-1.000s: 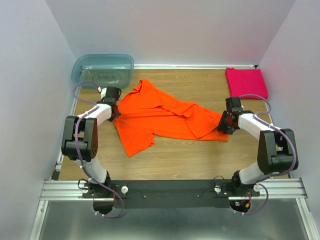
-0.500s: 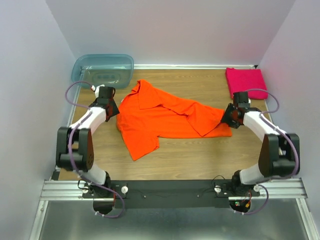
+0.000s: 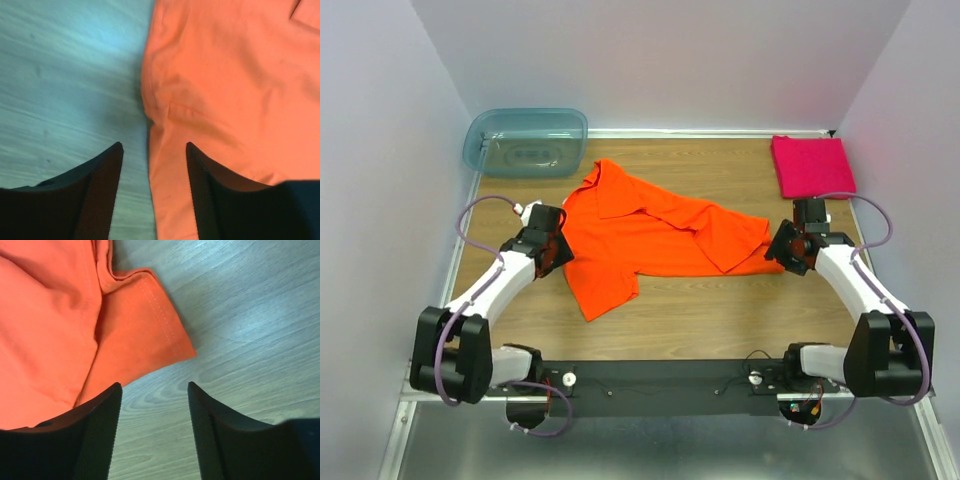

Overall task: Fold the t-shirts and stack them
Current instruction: Flatten the tshirt out

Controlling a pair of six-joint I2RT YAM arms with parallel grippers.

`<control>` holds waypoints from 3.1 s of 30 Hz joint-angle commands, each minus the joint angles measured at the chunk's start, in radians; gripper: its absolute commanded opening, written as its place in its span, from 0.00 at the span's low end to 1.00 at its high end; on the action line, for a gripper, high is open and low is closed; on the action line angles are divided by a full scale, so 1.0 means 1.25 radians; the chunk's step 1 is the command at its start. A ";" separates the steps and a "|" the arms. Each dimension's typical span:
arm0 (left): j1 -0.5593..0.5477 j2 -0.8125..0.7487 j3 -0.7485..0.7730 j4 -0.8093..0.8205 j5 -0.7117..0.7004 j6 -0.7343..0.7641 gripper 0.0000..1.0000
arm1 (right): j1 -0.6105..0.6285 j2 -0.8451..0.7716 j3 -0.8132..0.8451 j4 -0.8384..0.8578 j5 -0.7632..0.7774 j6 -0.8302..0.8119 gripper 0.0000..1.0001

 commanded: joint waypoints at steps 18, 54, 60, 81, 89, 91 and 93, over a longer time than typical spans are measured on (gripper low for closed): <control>-0.007 0.374 0.187 0.151 -0.011 0.028 0.29 | -0.009 0.278 0.069 0.159 0.021 -0.013 0.42; -0.223 0.113 -0.017 -0.070 -0.069 -0.165 0.60 | -0.032 0.028 0.007 0.062 -0.082 -0.057 0.82; -0.258 0.128 -0.029 -0.079 -0.081 -0.181 0.56 | -0.032 0.020 0.007 0.062 -0.080 -0.061 0.82; -0.271 0.186 0.007 -0.103 -0.085 -0.136 0.00 | -0.032 0.067 0.010 0.065 -0.052 -0.027 0.82; -0.271 0.123 0.033 -0.130 -0.082 -0.123 0.00 | -0.035 0.146 0.034 0.083 0.019 -0.013 0.77; -0.270 0.114 0.038 -0.131 -0.083 -0.117 0.00 | -0.036 0.166 0.036 0.101 0.024 -0.011 0.74; -0.268 0.112 0.043 -0.136 -0.090 -0.111 0.00 | -0.036 0.198 0.043 0.111 0.010 -0.005 0.71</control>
